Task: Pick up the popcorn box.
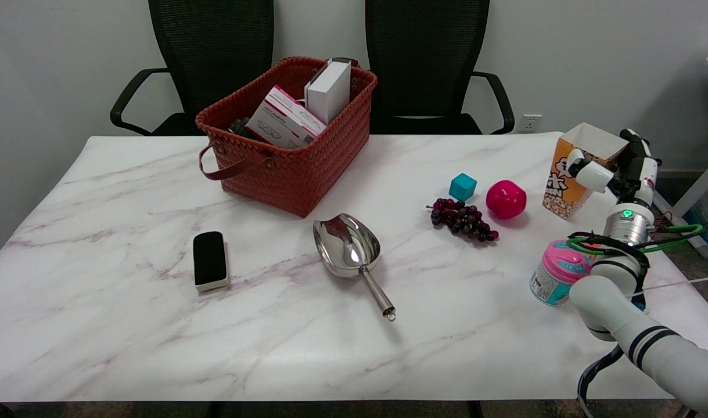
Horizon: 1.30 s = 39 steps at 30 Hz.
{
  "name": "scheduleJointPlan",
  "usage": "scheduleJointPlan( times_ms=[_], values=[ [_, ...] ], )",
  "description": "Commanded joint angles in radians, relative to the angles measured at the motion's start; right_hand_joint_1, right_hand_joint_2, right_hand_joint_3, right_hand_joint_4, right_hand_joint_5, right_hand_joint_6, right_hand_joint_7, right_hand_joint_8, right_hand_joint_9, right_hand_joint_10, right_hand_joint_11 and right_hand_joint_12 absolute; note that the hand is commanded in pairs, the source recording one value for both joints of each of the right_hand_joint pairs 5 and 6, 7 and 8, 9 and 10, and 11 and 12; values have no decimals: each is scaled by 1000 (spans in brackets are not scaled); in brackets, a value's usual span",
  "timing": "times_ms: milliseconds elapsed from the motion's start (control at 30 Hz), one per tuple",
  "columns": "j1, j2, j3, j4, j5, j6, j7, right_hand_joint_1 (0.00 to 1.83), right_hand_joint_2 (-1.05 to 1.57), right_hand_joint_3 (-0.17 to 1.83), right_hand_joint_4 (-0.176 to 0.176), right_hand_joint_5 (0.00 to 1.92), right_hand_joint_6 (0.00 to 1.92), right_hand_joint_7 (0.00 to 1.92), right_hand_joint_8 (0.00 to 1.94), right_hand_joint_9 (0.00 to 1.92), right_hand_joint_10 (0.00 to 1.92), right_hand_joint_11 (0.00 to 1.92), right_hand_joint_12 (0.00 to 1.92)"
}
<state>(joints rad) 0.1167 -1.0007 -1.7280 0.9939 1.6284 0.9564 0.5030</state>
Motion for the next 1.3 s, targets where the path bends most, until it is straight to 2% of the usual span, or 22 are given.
scheduleJointPlan(
  times_ms=[33,200,567,1300],
  values=[
    [-24,-3,3,4,-8,1,36,1104,211,1194,0,302,302,454,454,527,527,439,439],
    [-24,-3,2,-1,-6,-4,36,1090,54,1215,0,207,207,463,463,531,531,436,436],
    [-24,-3,36,-16,-5,-72,37,1050,-203,958,0,126,126,421,421,436,436,307,307],
    [30,7,43,-124,-42,-179,97,1065,-202,843,0,90,90,390,390,395,395,290,290]
  ],
)
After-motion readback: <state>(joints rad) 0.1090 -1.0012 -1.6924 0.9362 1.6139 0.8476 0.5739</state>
